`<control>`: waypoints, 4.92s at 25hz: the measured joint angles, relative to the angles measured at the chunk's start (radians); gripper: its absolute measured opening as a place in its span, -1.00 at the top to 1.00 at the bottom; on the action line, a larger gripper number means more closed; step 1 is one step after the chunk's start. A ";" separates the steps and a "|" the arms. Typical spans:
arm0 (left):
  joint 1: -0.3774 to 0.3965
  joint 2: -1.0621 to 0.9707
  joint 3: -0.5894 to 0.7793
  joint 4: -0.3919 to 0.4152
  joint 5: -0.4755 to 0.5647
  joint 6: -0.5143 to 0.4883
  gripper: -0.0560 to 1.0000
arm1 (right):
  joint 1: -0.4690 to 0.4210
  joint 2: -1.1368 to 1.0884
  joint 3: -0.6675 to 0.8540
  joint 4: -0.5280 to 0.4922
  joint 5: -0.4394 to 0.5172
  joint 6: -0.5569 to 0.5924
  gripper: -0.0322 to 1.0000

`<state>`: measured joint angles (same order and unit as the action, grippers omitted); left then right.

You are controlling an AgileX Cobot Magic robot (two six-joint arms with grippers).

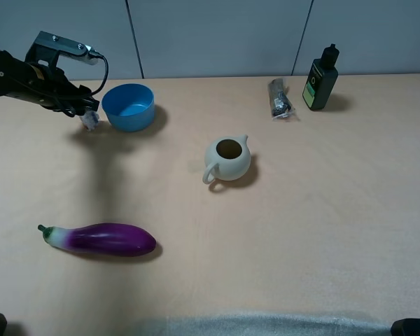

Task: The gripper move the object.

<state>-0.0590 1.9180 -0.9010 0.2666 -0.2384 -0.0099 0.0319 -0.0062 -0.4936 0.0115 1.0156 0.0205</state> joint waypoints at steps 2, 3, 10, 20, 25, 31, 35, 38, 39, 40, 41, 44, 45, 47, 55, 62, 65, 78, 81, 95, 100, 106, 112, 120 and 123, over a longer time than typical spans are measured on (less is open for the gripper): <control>0.000 -0.012 0.000 0.000 0.007 -0.003 -0.31 | 0.000 0.000 0.000 0.000 0.000 0.000 -0.40; 0.000 -0.022 0.000 0.000 0.014 -0.006 -0.31 | 0.000 0.000 0.000 0.000 0.000 0.000 -0.40; 0.000 -0.081 0.000 0.000 0.120 -0.048 -0.31 | 0.000 0.000 0.000 0.000 0.001 0.000 -0.40; -0.005 -0.173 0.000 0.000 0.226 -0.090 -0.31 | 0.000 0.000 0.000 0.000 0.002 0.000 -0.40; -0.031 -0.207 -0.021 0.000 0.326 -0.108 -0.31 | 0.000 0.000 0.000 0.000 0.002 0.000 -0.40; -0.087 -0.261 -0.128 -0.028 0.577 -0.118 -0.31 | 0.000 0.000 0.000 0.000 0.001 0.000 -0.40; -0.106 -0.306 -0.180 -0.077 0.712 -0.116 -0.31 | 0.000 0.000 0.000 0.000 0.001 0.000 -0.40; -0.107 -0.345 -0.205 -0.125 0.806 -0.088 -0.31 | 0.000 0.000 0.000 0.000 0.000 0.000 -0.40; -0.107 -0.360 -0.208 -0.136 0.827 -0.080 -0.31 | 0.000 0.000 0.000 0.000 0.001 0.000 -0.40; -0.107 -0.378 -0.212 -0.144 0.849 -0.073 -0.31 | 0.000 0.000 0.000 0.000 0.001 0.000 -0.40; -0.107 -0.399 -0.215 -0.150 0.880 -0.068 -0.31 | 0.000 0.000 0.000 0.000 0.001 0.000 -0.40; -0.107 -0.451 -0.216 -0.163 0.945 -0.065 -0.31 | 0.000 0.000 0.000 0.000 0.001 0.000 -0.40; -0.107 -0.470 -0.216 -0.171 0.969 -0.063 -0.31 | 0.000 0.000 0.000 0.000 0.001 0.000 -0.40; -0.107 -0.502 -0.216 -0.184 1.016 -0.057 -0.31 | 0.000 0.000 0.000 0.000 0.001 0.000 -0.40; -0.107 -0.626 -0.216 -0.239 1.194 -0.001 -0.31 | 0.000 0.000 0.000 0.000 0.001 0.000 -0.40; -0.107 -0.745 -0.216 -0.299 1.300 0.066 -0.39 | 0.000 0.000 0.000 0.000 0.001 0.000 -0.40; -0.107 -0.796 -0.216 -0.302 1.344 0.085 -0.43 | 0.000 0.000 0.000 0.001 0.002 0.000 -0.40; -0.107 -1.037 -0.177 -0.309 1.403 0.132 -0.94 | 0.000 0.000 0.000 0.001 0.002 0.000 -0.40; -0.107 -1.133 -0.135 -0.309 1.403 0.132 -0.97 | 0.000 0.000 0.000 0.001 0.002 0.000 -0.40; -0.102 -1.534 -0.017 -0.327 1.404 0.209 -0.98 | 0.000 0.000 0.000 0.001 0.000 0.000 -0.40; -0.052 -1.647 0.065 -0.334 1.403 0.236 -0.98 | 0.000 0.000 0.000 0.001 0.000 0.000 -0.40; 0.028 -1.751 0.161 -0.334 1.401 0.238 -0.98 | 0.000 0.000 0.000 0.001 0.000 0.000 -0.40; 0.057 -1.833 0.276 -0.334 1.339 0.239 -0.98 | 0.000 0.000 0.000 0.001 0.000 0.000 -0.40; 0.058 -1.921 0.401 -0.320 1.287 0.221 -0.98 | 0.000 0.000 0.000 0.001 0.001 0.000 -0.40; 0.058 -1.921 0.407 -0.317 1.295 0.218 -0.98 | 0.000 0.000 0.000 0.001 0.001 0.000 -0.40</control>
<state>-0.0014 -0.0033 -0.4940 -0.0506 1.0563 0.2086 0.0319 -0.0062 -0.4936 0.0123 1.0171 0.0205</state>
